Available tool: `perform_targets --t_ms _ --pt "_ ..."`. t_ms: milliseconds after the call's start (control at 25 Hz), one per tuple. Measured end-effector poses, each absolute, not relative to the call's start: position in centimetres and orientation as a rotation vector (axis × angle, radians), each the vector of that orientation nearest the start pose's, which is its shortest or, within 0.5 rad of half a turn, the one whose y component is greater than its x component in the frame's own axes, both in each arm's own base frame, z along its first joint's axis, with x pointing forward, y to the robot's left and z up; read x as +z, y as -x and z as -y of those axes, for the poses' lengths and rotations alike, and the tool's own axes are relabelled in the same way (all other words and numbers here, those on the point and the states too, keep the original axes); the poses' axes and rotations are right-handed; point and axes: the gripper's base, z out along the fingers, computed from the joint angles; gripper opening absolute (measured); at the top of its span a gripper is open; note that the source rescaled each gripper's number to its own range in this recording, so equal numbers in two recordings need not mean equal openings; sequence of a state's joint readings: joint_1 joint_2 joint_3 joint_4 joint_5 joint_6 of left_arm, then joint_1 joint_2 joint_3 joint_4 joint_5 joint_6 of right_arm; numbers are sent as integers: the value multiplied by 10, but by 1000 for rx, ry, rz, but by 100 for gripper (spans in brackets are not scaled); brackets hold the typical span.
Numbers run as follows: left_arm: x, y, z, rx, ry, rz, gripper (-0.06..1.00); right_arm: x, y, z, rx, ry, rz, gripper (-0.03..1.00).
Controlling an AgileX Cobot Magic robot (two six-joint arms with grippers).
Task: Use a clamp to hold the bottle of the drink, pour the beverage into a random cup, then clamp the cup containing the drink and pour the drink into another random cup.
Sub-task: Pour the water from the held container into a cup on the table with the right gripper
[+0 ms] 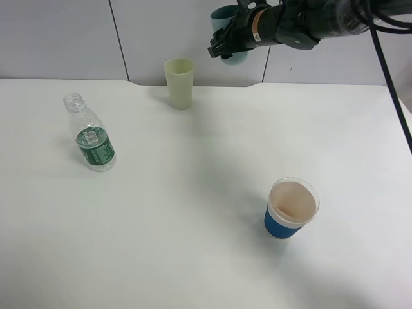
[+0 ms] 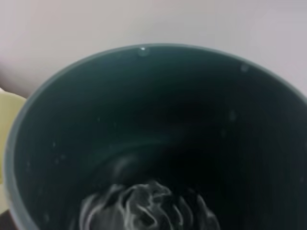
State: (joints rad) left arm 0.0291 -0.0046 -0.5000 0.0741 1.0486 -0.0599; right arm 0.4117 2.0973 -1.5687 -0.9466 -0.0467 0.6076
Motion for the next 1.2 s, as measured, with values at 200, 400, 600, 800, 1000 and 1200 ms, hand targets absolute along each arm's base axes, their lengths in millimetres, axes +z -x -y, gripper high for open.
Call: perform_targets --t_ms 200,400,600,800,1000,1200 --pt "278 5 -6 69 93 -2024 100 218 -455 -218 22 799 -1847 1" --pt "278 5 -6 69 93 -2024 100 217 -456 -235 -47 855 -1837 1" --pt "278 5 -6 69 93 -2024 100 220 -459 -249 -98 888 -1814 1" --pt "278 5 -6 69 93 -2024 100 220 -463 -260 -155 924 -1799 1" --pt "278 5 -6 69 93 -2024 100 217 -463 -262 -205 993 -1774 1" --pt "278 5 -6 69 93 -2024 100 218 -463 -263 -257 1060 -1734 1"
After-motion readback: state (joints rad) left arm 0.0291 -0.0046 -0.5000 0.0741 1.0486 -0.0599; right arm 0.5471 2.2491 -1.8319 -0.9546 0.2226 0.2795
